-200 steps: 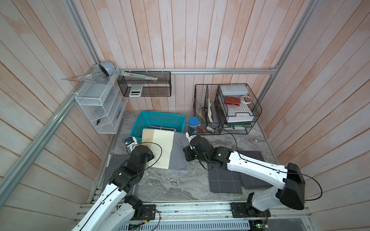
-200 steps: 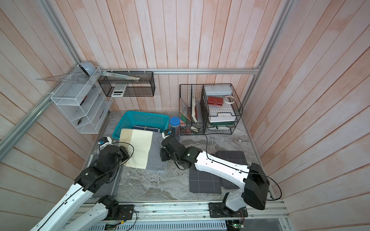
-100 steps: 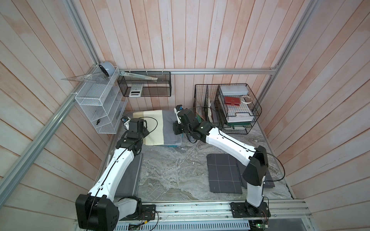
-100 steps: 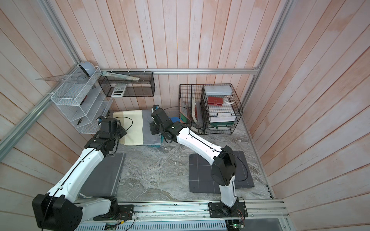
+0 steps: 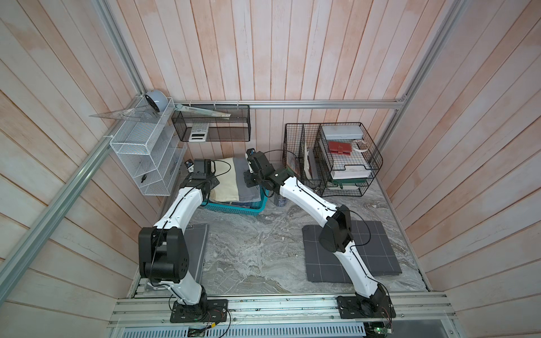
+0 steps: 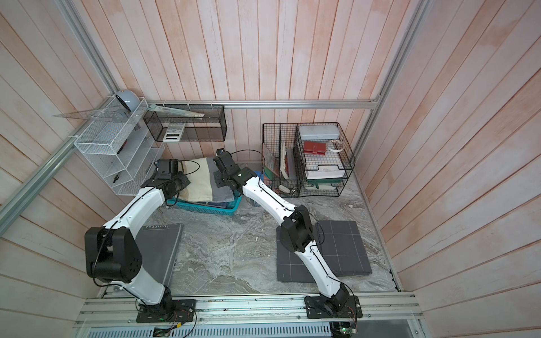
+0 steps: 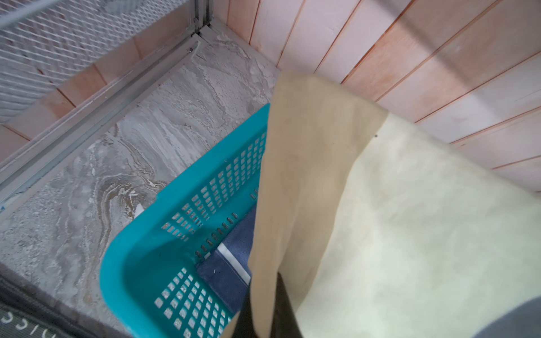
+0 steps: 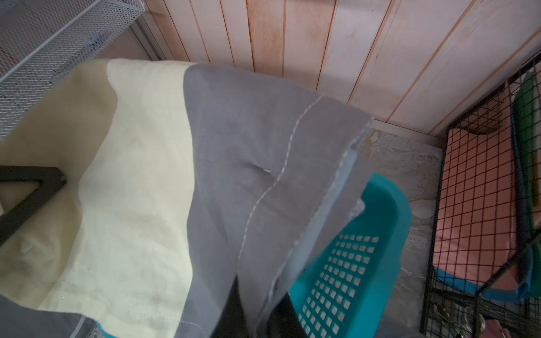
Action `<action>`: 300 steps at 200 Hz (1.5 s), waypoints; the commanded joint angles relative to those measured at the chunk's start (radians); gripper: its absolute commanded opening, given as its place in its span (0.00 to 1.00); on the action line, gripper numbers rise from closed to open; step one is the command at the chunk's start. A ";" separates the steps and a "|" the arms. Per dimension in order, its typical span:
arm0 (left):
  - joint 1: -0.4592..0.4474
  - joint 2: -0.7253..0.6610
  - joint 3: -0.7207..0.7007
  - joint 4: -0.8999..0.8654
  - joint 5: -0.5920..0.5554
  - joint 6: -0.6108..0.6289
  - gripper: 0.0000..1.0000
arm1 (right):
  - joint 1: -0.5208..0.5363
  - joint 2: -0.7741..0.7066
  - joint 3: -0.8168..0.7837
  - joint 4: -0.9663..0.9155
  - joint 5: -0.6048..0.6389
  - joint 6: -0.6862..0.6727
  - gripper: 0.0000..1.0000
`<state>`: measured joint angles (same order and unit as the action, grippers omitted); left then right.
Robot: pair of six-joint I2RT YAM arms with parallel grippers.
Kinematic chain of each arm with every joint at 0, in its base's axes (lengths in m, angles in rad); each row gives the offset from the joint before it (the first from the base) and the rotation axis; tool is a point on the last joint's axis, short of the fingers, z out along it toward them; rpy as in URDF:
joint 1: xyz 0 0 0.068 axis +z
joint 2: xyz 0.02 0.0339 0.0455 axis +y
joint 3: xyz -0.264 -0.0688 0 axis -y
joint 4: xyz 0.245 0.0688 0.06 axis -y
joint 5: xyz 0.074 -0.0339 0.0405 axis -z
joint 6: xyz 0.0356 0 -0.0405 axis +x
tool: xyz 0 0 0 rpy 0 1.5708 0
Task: Put the folded pillowcase in the basket
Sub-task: Place the pillowcase in the basket.
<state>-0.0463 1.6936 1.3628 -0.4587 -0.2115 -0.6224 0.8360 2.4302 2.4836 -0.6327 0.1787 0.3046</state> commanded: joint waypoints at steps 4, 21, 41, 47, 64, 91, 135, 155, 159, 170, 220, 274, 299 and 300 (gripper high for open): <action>0.017 0.069 0.077 0.011 0.016 0.041 0.00 | -0.010 0.062 0.090 -0.065 0.002 -0.005 0.00; 0.026 0.118 0.114 0.002 0.018 0.050 0.00 | -0.012 0.086 0.099 -0.065 -0.009 0.007 0.00; 0.032 0.171 0.153 -0.010 0.020 0.059 0.00 | -0.013 0.099 0.091 -0.073 -0.011 0.023 0.00; 0.033 0.186 0.163 -0.015 0.020 0.063 0.00 | -0.012 0.098 0.083 -0.073 -0.012 0.030 0.00; 0.034 0.221 0.181 -0.027 0.021 0.067 0.00 | -0.012 0.091 0.045 -0.062 -0.009 0.037 0.00; 0.033 0.249 0.179 -0.042 -0.002 0.054 0.00 | -0.013 0.082 -0.001 -0.045 0.002 0.045 0.00; 0.033 0.300 0.207 -0.085 -0.043 0.048 0.00 | -0.015 0.113 -0.009 -0.055 0.000 0.068 0.00; 0.034 0.338 0.244 -0.130 -0.032 0.043 0.00 | -0.014 0.125 -0.008 -0.056 0.010 0.068 0.00; 0.034 0.339 0.243 -0.131 -0.033 0.038 0.00 | -0.015 0.127 -0.007 -0.056 0.011 0.068 0.01; 0.034 0.331 0.208 -0.100 -0.028 0.018 0.00 | -0.014 0.131 -0.005 -0.056 0.013 0.070 0.05; 0.024 0.282 0.148 -0.045 -0.029 -0.017 0.11 | -0.015 0.151 0.001 -0.071 0.011 0.103 0.16; 0.010 0.265 0.162 -0.056 -0.033 0.001 0.39 | -0.015 0.099 -0.064 -0.017 -0.014 0.104 0.61; -0.001 0.214 0.151 -0.054 -0.045 0.004 0.46 | -0.014 0.063 -0.068 -0.008 -0.002 0.090 0.70; -0.001 0.212 0.150 -0.055 -0.045 0.004 0.47 | -0.014 0.061 -0.067 -0.008 -0.002 0.088 0.70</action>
<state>-0.0311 1.9858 1.5200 -0.5243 -0.2272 -0.6285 0.8242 2.5473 2.4264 -0.6453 0.1711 0.4000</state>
